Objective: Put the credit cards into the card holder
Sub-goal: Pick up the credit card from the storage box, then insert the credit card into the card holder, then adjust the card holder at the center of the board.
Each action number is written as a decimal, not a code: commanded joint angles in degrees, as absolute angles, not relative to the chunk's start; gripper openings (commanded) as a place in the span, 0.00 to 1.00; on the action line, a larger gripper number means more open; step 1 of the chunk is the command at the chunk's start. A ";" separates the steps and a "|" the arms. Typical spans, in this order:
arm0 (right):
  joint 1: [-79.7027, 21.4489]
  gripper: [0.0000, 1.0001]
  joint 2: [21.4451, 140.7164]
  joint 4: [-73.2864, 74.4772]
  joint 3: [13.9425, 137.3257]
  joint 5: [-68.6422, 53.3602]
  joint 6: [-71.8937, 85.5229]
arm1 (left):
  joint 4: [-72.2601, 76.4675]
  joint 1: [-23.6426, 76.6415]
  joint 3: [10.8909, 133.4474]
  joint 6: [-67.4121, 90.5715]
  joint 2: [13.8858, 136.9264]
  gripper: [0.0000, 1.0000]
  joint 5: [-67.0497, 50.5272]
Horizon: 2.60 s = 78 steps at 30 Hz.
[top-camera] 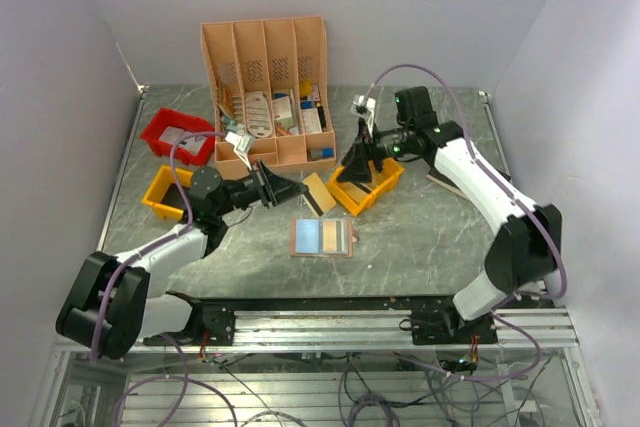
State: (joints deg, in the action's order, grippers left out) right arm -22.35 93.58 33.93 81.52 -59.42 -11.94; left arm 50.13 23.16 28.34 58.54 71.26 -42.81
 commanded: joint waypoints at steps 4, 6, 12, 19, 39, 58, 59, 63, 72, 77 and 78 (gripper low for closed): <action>-22.69 0.44 83.47 41.03 69.67 -50.84 -50.76 | 45.39 21.88 20.33 55.90 64.18 0.07 -43.32; -23.97 0.24 84.76 41.80 68.01 -49.78 -55.58 | 40.18 21.88 20.03 53.50 62.09 0.07 -42.48; -32.26 0.00 90.19 34.42 63.29 -35.88 -51.88 | 29.51 21.78 21.15 48.45 59.31 0.07 -40.28; -34.42 0.00 95.80 25.38 61.45 -26.25 -40.46 | 31.72 21.80 19.69 48.46 61.73 0.07 -40.14; -33.95 0.00 104.03 20.14 65.52 -7.37 -26.63 | 34.53 21.77 21.52 44.18 74.95 0.07 -39.14; -31.40 0.26 95.60 36.15 61.39 -47.89 -50.35 | 53.79 22.24 21.39 48.53 91.89 0.07 -43.95; -31.57 0.32 95.89 36.42 61.10 -47.67 -51.04 | 54.61 22.24 21.42 48.58 92.65 0.07 -44.08; -33.91 0.48 95.97 32.18 58.08 -42.05 -49.82 | 56.68 22.30 21.66 49.06 95.43 0.07 -44.36; -37.80 0.03 92.85 40.68 54.60 -49.82 -68.16 | 53.01 22.41 22.74 47.07 95.72 0.07 -44.52; -42.37 0.00 95.43 36.26 53.11 -39.46 -65.66 | 51.04 22.50 22.83 46.28 94.75 0.07 -44.13; -42.93 0.00 95.86 35.19 53.24 -37.68 -64.38 | 50.93 22.49 22.75 46.37 94.50 0.07 -44.07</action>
State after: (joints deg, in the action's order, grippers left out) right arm -40.49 94.48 37.47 53.17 -43.90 -63.75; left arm 51.05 22.35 21.71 48.18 95.94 -43.31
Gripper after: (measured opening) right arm 0.006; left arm 0.077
